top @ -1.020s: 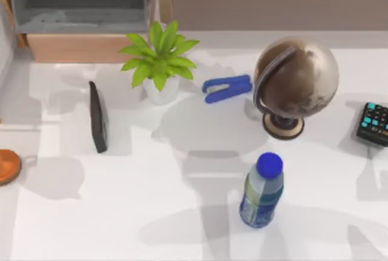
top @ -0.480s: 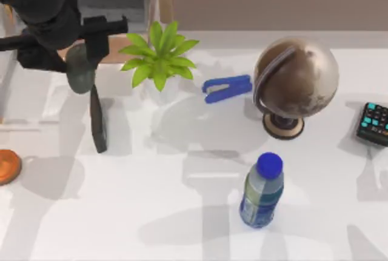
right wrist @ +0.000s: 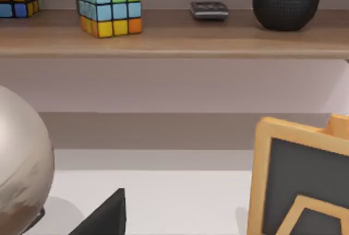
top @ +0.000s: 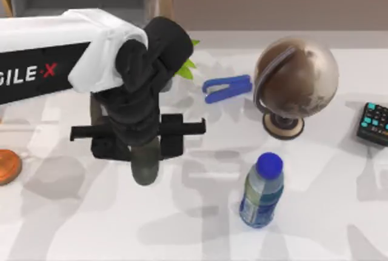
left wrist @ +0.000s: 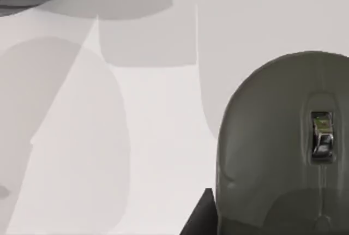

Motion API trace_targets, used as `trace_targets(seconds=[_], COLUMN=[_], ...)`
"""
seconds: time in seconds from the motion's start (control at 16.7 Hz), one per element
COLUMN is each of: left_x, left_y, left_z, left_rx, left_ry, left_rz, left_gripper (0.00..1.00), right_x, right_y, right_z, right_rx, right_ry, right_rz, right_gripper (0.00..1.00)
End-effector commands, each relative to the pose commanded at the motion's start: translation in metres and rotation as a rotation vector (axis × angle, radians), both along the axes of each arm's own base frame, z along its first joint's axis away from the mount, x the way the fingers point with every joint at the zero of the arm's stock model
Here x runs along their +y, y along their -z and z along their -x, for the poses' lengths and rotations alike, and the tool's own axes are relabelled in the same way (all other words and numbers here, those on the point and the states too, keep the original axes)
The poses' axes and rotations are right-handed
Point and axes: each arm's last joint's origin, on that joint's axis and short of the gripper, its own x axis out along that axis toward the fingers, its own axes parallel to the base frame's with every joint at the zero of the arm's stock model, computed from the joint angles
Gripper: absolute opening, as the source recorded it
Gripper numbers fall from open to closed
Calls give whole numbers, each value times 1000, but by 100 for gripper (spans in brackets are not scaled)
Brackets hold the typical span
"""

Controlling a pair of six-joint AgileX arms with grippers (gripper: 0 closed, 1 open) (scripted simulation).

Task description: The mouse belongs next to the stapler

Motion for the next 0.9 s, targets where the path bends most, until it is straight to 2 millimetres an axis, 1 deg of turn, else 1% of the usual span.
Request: trace_targets(seconds=[0.18,0.3,0.66,0.9], left_x=[-17,-21,-21,-22], left_y=[17,23,22,20], left_z=[24,32,31,36], left_rx=[21,28,28,12], left_ry=[25,34,33,41], left_rz=[-27,-37,-36,-34], left_gripper=[0,0,0,0], right_x=[0,0,0,0], right_y=[0,0,0,0], right_z=[0,0,0,0], right_rx=[0,0,0,0], right_ry=[0,0,0,0], right_rz=[0,0,0,0], right_gripper=[100,100,100,100])
